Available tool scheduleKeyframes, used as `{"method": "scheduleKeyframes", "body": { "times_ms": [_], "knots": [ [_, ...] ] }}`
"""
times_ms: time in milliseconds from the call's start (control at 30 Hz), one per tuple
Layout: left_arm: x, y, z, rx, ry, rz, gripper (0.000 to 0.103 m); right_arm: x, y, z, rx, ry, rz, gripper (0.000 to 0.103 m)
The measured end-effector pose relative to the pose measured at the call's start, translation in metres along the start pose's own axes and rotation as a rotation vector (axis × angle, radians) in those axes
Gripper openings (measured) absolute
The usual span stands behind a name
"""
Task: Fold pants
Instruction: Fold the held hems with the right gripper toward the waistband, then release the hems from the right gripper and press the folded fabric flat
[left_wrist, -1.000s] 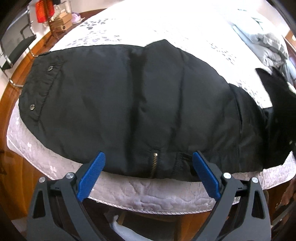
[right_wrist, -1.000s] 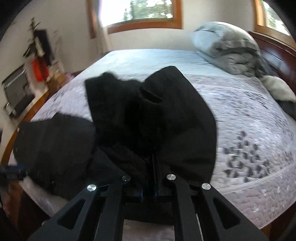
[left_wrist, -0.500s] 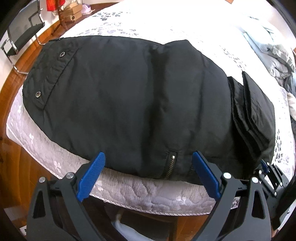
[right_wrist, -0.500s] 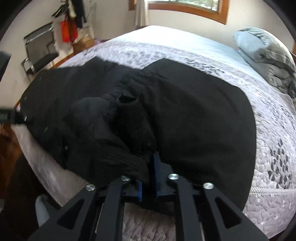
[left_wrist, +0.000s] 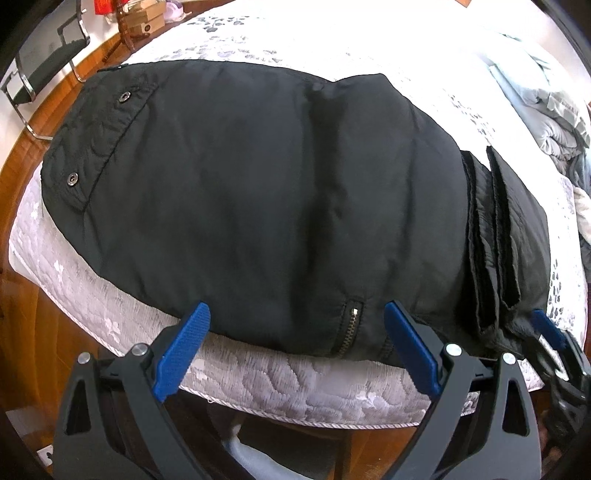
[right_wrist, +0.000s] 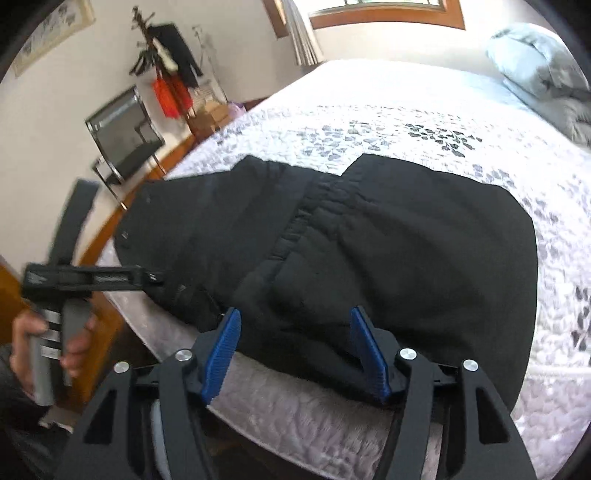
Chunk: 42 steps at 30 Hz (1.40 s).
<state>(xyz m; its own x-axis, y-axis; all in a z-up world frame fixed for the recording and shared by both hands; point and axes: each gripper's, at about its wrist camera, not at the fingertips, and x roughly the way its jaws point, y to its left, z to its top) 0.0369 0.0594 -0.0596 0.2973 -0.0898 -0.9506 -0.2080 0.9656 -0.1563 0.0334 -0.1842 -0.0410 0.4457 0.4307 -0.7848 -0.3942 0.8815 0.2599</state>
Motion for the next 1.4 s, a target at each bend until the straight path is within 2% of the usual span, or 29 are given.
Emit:
{"method": "scheduleKeyframes", "body": {
  "times_ms": [33,100,167,267,433,467,533,633,767,867,967,1167,1267,1400],
  "knots": [
    [0.000,0.001,0.000,0.000,-0.003,0.002,0.095,0.008,0.001,0.000,0.000,0.019,-0.002,0.044],
    [-0.001,0.003,0.000,-0.003,-0.006,0.004,0.095,0.020,-0.001,-0.001,0.014,0.035,-0.017,0.036],
    [0.000,0.004,0.000,-0.008,-0.002,0.000,0.095,0.029,-0.004,0.000,0.027,0.062,-0.037,0.018],
    [0.000,0.009,0.001,-0.010,-0.007,0.003,0.095,0.027,-0.008,-0.002,0.045,0.061,-0.019,0.004],
    [0.006,0.010,0.002,-0.009,-0.001,0.010,0.095,0.002,0.015,0.004,-0.030,0.033,0.047,0.004],
    [0.008,0.010,0.003,-0.007,0.000,0.014,0.095,0.003,0.019,0.004,-0.045,0.041,0.065,0.000],
    [0.011,0.008,0.002,-0.006,0.001,0.016,0.095,0.019,0.031,-0.003,-0.035,0.092,0.231,0.000],
    [0.010,0.009,0.002,-0.006,0.002,0.013,0.095,0.052,0.044,-0.016,-0.086,0.165,0.098,0.000],
    [0.008,0.014,0.000,-0.021,-0.002,0.003,0.095,0.047,0.036,-0.017,-0.033,0.151,0.130,0.000],
    [0.008,0.017,0.002,-0.018,-0.002,0.006,0.095,0.016,0.013,0.001,0.039,0.067,0.136,0.000],
    [0.007,0.018,0.001,-0.018,-0.003,-0.002,0.095,0.003,-0.018,0.019,0.102,0.033,0.069,0.000],
    [0.001,0.014,-0.001,-0.004,-0.005,-0.013,0.095,0.042,-0.047,0.018,0.151,0.132,0.014,0.000],
    [-0.003,0.015,-0.003,-0.010,-0.012,-0.011,0.095,0.053,-0.049,0.012,0.160,0.147,-0.016,0.000],
    [-0.008,0.028,-0.002,-0.038,-0.021,-0.006,0.095,0.050,-0.048,0.016,0.164,0.142,-0.012,0.000]
  ]
}}
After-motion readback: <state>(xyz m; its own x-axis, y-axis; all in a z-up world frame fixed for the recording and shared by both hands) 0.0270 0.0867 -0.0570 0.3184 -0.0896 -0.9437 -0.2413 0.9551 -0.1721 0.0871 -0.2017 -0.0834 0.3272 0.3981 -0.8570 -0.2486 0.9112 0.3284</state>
